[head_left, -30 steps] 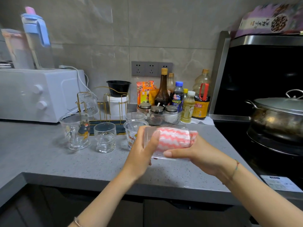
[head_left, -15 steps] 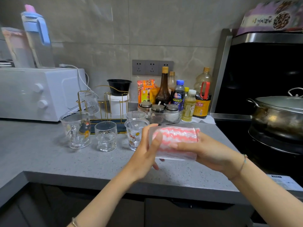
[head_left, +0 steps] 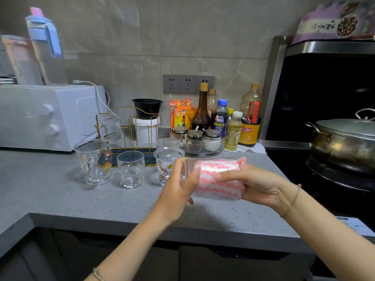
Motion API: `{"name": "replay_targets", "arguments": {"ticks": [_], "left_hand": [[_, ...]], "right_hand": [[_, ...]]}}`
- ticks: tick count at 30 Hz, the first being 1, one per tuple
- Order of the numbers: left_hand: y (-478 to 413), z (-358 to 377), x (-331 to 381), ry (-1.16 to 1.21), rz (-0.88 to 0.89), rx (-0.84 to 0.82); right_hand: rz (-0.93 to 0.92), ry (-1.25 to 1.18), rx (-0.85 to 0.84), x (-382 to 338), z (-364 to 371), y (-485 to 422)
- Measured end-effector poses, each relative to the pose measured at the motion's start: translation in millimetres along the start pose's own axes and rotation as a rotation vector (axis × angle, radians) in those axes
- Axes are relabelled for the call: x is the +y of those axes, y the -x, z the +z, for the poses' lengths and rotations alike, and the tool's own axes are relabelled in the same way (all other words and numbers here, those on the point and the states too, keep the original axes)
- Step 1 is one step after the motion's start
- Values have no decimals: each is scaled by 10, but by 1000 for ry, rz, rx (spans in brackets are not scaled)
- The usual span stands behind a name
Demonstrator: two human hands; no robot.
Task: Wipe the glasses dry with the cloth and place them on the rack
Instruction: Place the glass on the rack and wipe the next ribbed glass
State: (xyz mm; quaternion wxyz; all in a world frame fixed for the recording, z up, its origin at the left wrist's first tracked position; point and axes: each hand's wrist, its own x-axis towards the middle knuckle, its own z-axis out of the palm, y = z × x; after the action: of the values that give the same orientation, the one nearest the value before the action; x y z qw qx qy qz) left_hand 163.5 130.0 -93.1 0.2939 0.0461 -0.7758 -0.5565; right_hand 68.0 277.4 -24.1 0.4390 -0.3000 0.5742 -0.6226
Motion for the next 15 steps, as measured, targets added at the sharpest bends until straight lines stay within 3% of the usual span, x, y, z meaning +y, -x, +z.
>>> {"name": "replay_targets", "arguments": {"ticks": [3,7,15], "left_hand": [[-12,-23,-24,-81,99,-56],[-6,14,-60,2,52,-49],[-64,95,3,330,-424,-6]], "right_hand": [[0,-46,-17,24,-27,-19],[-31,-45,-7,86,-31,-44],[-230,209,41,213,-7,-43]]}}
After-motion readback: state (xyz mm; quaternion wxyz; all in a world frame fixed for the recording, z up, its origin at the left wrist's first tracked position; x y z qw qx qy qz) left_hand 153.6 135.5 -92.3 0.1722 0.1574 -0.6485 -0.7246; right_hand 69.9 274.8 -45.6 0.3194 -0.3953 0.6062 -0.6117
